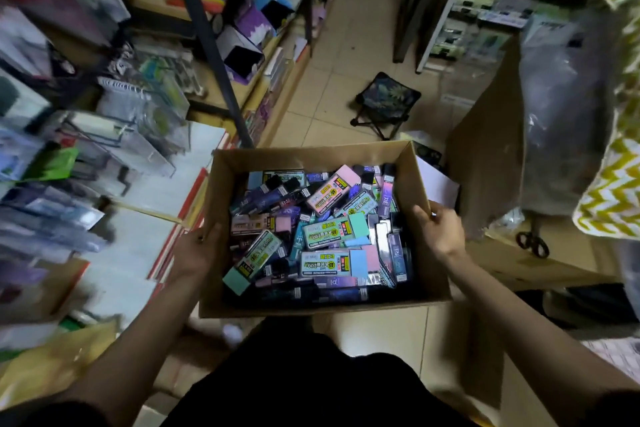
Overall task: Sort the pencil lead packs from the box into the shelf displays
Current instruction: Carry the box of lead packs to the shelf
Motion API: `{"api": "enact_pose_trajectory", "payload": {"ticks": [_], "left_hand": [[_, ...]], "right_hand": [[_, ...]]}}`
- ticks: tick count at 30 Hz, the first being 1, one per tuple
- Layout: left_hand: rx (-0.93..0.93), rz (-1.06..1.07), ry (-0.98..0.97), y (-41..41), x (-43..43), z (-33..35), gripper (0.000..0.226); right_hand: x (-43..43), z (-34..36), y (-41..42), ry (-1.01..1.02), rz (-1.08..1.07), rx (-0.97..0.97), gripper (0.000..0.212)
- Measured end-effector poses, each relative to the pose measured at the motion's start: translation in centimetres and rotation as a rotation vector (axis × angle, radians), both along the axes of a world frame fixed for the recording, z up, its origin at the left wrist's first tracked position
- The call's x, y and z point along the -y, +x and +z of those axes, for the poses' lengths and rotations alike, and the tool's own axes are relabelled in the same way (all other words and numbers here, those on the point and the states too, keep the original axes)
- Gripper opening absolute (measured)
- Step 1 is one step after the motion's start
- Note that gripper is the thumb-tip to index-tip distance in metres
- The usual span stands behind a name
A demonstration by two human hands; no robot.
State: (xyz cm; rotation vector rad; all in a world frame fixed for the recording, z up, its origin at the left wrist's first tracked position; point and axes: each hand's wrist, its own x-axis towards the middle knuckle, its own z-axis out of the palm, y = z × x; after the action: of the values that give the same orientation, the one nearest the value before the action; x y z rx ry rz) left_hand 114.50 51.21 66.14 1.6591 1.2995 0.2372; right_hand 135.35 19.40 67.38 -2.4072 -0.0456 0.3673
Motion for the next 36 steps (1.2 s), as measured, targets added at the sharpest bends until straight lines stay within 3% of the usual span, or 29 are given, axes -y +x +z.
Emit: {"api": "enact_pose_trajectory", "payload": {"ticks": [8, 14, 29, 36], "left_hand": [[-0.085, -0.046, 0.024, 13.6, -9.6, 1.2, 0.029], [-0.046, -0.091, 0.001, 23.5, -14.0, 1.2, 0.035], [-0.124, -0.207, 0.041, 51.7, -18.3, 1.7, 0.034], [-0.063, -0.245, 0.045, 62.1, -20.2, 0.8, 0.031]], "right_hand": [[-8.6, -0.3, 11.5, -0.018, -0.026, -0.022, 0.029], [-12.5, 0.1, 20.5, -0.006, -0.079, -0.029, 0.027], [-15.8, 0.2, 46.8, -0.057, -0.17, -0.032, 0.028], [-18.0, -0.4, 56.8, -0.094, -0.159, -0.074, 0.032]]}}
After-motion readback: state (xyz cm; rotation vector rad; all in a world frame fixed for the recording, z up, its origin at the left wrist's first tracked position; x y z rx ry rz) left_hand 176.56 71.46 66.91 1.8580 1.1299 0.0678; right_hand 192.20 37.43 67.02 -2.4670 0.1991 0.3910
